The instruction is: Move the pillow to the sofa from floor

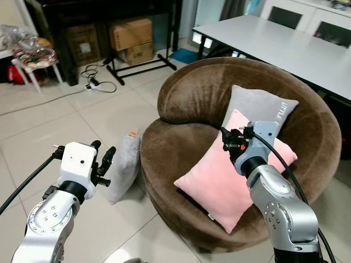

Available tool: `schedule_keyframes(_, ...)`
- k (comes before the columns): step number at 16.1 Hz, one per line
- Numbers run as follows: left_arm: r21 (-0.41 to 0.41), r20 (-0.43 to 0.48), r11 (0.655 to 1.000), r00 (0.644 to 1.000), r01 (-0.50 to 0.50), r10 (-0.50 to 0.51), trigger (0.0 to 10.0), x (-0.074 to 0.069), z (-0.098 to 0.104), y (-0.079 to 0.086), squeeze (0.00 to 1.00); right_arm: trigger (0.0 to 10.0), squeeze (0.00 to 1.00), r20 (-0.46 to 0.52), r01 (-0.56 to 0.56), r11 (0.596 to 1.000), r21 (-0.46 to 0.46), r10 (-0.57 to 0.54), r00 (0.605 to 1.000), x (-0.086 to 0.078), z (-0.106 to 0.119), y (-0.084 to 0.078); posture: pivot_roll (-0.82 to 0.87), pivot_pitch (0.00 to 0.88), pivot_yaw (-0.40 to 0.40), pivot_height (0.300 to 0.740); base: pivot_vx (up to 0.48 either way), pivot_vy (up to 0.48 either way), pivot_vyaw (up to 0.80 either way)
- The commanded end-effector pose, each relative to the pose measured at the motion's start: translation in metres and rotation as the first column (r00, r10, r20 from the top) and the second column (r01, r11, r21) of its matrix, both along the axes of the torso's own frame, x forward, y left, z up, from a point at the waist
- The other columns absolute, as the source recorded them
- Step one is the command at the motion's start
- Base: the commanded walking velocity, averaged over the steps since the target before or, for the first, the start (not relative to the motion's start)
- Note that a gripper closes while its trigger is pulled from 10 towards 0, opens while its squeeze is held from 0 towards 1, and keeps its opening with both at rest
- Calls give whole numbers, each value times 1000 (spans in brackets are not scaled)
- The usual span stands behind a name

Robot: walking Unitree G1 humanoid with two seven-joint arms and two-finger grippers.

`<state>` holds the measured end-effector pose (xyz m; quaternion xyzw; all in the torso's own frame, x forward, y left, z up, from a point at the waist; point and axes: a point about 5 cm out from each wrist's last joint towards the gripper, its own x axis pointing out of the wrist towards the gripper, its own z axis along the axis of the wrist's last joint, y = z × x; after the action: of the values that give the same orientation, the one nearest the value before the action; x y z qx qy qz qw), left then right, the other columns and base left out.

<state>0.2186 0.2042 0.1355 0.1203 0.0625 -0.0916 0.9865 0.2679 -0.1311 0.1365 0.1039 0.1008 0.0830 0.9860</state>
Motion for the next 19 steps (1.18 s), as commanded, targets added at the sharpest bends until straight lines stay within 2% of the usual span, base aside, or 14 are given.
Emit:
schedule_keyframes(1,-2,-2,1000,1000,8,-8,10000,2,-1,-2,0,10000,0,2,7,1000,-2,-7,1000,1,3,-2,31,0,-42,740,0,300,0)
schedule_keyframes(14,0,2,1000,1000,23,-23,10000,11,-1,-4,0,10000,0,-21,-46,999,-23,45,999,7,2,4,27,0,-44,740,0,302,0)
schedule_keyframes(19,-18,18,1000,1000,0,1,10000,16,0,-6,0,10000,0,-47,-72,995,-66,69,997,12,-1,3,25,0,-59,740,0,317,0)
